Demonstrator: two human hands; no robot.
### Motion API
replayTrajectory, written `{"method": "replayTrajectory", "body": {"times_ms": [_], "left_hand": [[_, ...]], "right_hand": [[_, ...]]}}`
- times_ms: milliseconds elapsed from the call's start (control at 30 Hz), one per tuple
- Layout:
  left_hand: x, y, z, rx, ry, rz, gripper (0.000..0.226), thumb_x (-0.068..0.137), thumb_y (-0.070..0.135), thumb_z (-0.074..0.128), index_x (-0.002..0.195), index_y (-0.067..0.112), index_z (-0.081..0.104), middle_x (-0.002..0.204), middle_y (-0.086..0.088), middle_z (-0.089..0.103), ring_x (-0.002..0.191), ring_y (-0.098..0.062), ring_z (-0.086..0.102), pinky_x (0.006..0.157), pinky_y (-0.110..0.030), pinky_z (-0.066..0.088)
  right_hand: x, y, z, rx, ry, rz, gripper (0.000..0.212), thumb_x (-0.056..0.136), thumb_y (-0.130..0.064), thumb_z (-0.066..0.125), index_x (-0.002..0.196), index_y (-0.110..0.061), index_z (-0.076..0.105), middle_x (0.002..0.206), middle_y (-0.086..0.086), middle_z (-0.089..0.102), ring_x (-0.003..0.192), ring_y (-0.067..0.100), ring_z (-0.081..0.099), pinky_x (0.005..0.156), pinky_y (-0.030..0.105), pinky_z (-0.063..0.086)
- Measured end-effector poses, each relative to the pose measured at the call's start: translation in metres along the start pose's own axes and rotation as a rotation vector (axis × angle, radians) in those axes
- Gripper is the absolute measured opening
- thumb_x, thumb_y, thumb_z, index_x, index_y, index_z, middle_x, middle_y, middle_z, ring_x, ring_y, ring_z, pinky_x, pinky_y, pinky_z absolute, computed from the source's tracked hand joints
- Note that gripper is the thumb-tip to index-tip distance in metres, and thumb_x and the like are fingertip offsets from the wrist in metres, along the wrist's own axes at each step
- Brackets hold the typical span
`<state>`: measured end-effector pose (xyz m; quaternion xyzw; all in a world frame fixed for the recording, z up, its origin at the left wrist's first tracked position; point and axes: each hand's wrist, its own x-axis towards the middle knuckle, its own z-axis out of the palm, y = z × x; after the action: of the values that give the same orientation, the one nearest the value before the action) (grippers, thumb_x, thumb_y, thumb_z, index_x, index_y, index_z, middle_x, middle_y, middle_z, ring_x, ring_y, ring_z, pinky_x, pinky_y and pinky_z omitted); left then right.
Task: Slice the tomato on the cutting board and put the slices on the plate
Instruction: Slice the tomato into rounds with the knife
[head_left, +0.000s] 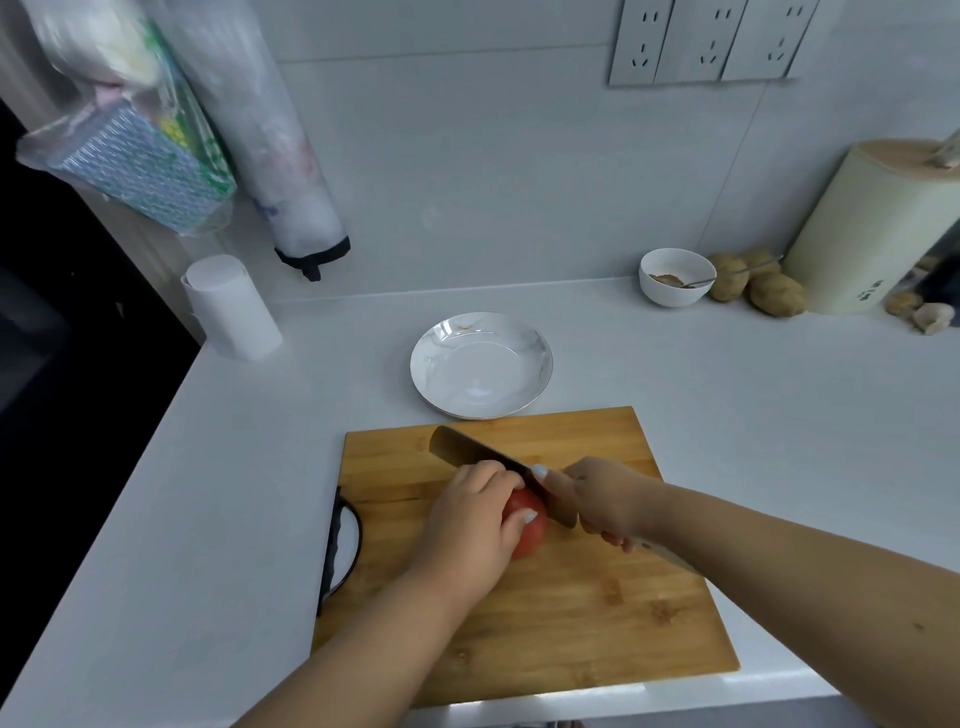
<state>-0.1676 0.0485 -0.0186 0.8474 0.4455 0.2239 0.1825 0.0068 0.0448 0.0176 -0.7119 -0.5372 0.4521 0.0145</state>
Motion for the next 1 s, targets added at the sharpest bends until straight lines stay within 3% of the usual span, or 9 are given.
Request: {"method": "replayTrajectory", "body": {"times_ms": [367, 433, 533, 667, 1000], "left_hand": [[-0.002, 0.0, 0.0, -0.004, 0.016, -0.028, 0.03, 0.088, 0.034, 0.059, 0.115, 0.021, 0.058, 0.116, 0.009, 0.051, 0.108, -0.008, 0.04, 0.088, -0.015, 0.03], [-0.002, 0.001, 0.0, -0.008, 0.011, -0.039, 0.029, 0.088, 0.034, 0.059, 0.114, 0.023, 0.057, 0.115, 0.01, 0.05, 0.107, -0.006, 0.04, 0.089, -0.016, 0.031], [-0.002, 0.001, -0.001, -0.011, 0.017, -0.044, 0.027, 0.087, 0.036, 0.06, 0.111, 0.024, 0.057, 0.112, 0.011, 0.05, 0.105, -0.006, 0.041, 0.087, -0.017, 0.033], [-0.001, 0.001, -0.003, -0.01, 0.005, -0.043, 0.026, 0.088, 0.037, 0.058, 0.111, 0.025, 0.056, 0.112, 0.013, 0.05, 0.105, -0.005, 0.041, 0.086, -0.017, 0.034], [-0.001, 0.001, -0.004, -0.01, 0.001, -0.048, 0.028, 0.088, 0.038, 0.057, 0.113, 0.024, 0.056, 0.116, 0.01, 0.05, 0.11, -0.008, 0.041, 0.089, -0.017, 0.032]], "right_hand": [[-0.006, -0.004, 0.002, 0.072, -0.039, 0.066, 0.082, 0.089, -0.073, 0.026, 0.113, -0.001, 0.059, 0.071, 0.011, 0.052, 0.049, 0.022, 0.044, 0.051, 0.026, 0.04], [-0.006, -0.003, 0.0, 0.059, -0.023, 0.077, 0.087, 0.087, -0.075, 0.027, 0.104, 0.003, 0.061, 0.073, 0.016, 0.054, 0.054, 0.025, 0.047, 0.052, 0.026, 0.041], [-0.014, -0.002, -0.009, 0.046, 0.003, 0.073, 0.077, 0.086, -0.075, 0.028, 0.086, -0.005, 0.058, 0.071, 0.018, 0.053, 0.056, 0.027, 0.048, 0.05, 0.026, 0.041], [-0.033, 0.001, -0.024, 0.059, 0.037, 0.047, 0.072, 0.088, -0.074, 0.03, 0.084, -0.007, 0.057, 0.06, 0.012, 0.051, 0.041, 0.022, 0.043, 0.048, 0.025, 0.042], [-0.06, 0.007, -0.033, 0.051, 0.048, 0.068, 0.068, 0.09, -0.069, 0.031, 0.068, -0.008, 0.048, 0.049, 0.004, 0.048, 0.033, 0.017, 0.04, 0.057, 0.03, 0.045]]}}
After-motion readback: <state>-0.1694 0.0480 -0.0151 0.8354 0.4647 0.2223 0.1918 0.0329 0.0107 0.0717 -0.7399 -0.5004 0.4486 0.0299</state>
